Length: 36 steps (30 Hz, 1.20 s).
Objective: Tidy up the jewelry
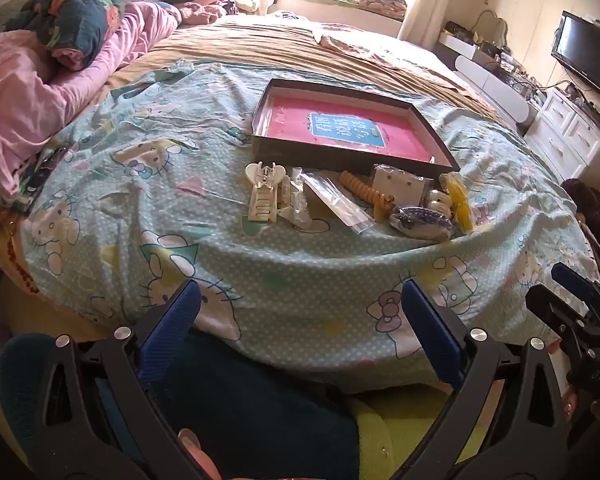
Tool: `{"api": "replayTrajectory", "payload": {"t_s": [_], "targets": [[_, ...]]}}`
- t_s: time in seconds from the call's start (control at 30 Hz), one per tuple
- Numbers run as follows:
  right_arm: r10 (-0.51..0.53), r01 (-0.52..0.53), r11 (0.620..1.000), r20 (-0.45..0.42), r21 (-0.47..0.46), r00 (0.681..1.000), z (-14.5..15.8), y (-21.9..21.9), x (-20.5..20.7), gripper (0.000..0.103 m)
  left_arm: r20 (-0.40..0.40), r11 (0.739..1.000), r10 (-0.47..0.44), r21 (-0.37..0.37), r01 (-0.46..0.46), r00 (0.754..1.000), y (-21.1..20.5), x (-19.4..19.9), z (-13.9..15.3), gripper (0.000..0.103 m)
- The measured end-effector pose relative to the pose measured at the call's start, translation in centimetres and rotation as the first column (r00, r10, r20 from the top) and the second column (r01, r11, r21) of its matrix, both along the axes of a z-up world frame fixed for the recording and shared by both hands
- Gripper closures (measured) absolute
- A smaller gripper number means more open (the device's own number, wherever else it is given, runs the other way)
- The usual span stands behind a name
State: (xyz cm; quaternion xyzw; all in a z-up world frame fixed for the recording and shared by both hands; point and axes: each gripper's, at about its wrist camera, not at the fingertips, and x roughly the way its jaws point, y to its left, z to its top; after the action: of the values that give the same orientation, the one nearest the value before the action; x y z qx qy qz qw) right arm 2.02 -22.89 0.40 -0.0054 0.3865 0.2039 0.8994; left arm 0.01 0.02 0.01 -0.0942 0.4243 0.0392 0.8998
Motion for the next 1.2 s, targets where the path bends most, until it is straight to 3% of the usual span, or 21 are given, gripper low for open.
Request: {"api": "replayTrajectory", "payload": {"t_s": [1.2], "targets": [[0.02,-0.019,1.0,0.023,-0.024,1.0,0.26,0.57,-0.5,0.004,0.021,1.0,-0.013,0.022,0.013,1.0,-0.29,-0.13,0.5,0.009]]}}
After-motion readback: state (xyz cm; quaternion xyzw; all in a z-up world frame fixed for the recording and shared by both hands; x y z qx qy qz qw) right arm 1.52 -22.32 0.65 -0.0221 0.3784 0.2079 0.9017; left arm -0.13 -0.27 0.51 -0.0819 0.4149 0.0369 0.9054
